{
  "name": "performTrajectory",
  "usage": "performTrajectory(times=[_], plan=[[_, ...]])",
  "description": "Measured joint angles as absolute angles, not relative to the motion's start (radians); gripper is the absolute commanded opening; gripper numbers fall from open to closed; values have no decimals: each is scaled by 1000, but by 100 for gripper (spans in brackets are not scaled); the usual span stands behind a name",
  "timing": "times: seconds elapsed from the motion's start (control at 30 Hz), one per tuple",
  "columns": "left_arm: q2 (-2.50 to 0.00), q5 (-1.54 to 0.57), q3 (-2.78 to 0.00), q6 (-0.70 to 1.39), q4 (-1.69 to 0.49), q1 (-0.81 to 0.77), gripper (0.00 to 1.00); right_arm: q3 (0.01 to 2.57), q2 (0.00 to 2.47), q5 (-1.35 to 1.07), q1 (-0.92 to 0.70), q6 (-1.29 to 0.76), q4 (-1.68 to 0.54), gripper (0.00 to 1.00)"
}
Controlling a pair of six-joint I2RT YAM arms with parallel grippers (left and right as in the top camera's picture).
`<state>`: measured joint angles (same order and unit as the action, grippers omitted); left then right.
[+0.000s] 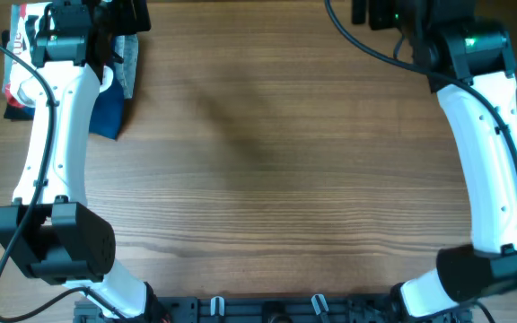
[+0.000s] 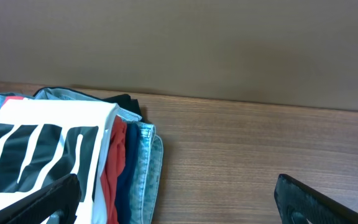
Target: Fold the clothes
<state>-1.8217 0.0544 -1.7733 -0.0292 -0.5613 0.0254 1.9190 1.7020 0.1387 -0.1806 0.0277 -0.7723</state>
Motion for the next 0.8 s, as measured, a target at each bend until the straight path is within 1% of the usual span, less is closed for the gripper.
performTrajectory(times=[0.07, 0.17, 0.3, 0.4, 0.43, 0.47, 0.53, 0.6, 0.73, 0.8], plan=[[-1822, 54, -1773, -29, -561, 25, 100, 1824, 1656, 134, -143, 27, -730, 100], [-1822, 55, -1773, -29, -561, 25, 100, 1609, 1530, 107, -69, 27, -605, 100], [-1822, 54, -1773, -29, -562, 25, 100, 1296, 1308, 86, 7, 27, -384, 100], [-1822, 54, -1773, -29, -561, 25, 100, 1046, 1122, 86, 15, 27, -191, 100], [-1822, 54, -1773, -29, -562, 25, 100, 973, 1074, 86, 14, 24, -120, 100], [-1822, 54, -1773, -29, -561, 25, 100, 933, 1047, 86, 14, 18, -93, 100], [-1822, 54, -1773, -29, -562, 25, 100, 734, 936, 86, 14, -5, 59, 100], [-1822, 54, -1773, -29, -561, 25, 100, 578, 862, 86, 14, -43, 165, 100], [-1822, 54, -1773, -29, -562, 25, 100, 307, 737, 86, 10, -125, 318, 100], [-1822, 54, -1773, -29, -562, 25, 100, 233, 690, 86, 1, -149, 346, 100]])
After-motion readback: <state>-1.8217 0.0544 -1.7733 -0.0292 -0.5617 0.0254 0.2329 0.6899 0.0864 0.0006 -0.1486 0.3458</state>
